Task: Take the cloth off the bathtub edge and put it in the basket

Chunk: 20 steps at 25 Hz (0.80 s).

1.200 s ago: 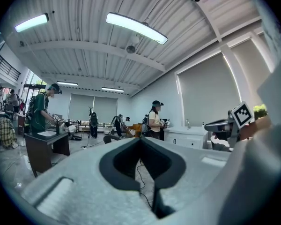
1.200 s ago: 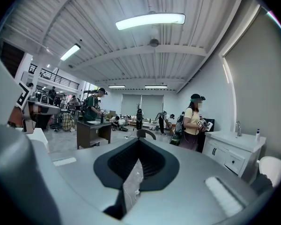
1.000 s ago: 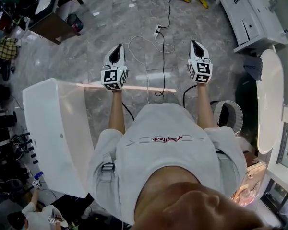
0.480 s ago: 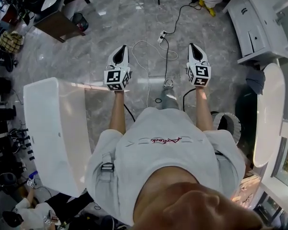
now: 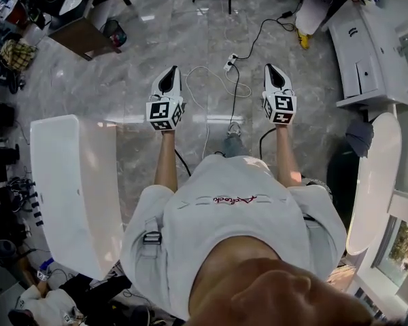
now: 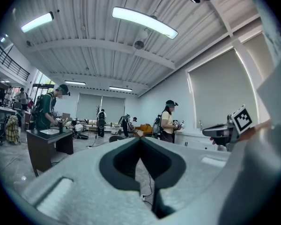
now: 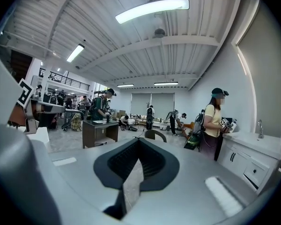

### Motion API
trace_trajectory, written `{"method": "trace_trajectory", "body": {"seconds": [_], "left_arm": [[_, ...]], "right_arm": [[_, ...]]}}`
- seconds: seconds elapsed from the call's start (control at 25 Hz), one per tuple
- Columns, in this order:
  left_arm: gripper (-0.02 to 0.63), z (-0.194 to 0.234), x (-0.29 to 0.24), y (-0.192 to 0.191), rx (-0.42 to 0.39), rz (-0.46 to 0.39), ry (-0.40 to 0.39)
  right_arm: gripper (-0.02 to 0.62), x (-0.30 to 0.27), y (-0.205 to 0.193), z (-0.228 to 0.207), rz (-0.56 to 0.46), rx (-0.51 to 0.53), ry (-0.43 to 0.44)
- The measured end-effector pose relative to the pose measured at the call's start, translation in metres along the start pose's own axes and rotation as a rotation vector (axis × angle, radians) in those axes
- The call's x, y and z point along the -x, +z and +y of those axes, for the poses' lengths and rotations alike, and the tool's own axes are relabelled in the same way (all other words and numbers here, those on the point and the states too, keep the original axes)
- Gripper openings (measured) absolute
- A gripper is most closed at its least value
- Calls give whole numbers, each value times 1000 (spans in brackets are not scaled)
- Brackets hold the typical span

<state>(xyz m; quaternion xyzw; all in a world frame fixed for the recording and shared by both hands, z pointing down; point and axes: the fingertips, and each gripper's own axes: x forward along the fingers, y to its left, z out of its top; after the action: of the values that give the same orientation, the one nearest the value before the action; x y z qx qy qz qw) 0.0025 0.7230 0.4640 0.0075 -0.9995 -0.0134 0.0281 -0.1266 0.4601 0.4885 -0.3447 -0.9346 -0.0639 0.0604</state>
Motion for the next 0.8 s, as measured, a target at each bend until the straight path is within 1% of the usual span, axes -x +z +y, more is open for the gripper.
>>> {"method": "trace_trajectory", "body": {"seconds": [0.28,0.52,0.8], "left_arm": [[0,20,-60,19,8,-12,42],[0,12,-108,28,4,-29,69],[0,6,-143,24,8,-22,89]], "right_arm": [[6,-67,27,-27,-14,18,46],[6,-108,34,-64,-22,33,77],[6,-136,34,-90,-24,39,104]]}}
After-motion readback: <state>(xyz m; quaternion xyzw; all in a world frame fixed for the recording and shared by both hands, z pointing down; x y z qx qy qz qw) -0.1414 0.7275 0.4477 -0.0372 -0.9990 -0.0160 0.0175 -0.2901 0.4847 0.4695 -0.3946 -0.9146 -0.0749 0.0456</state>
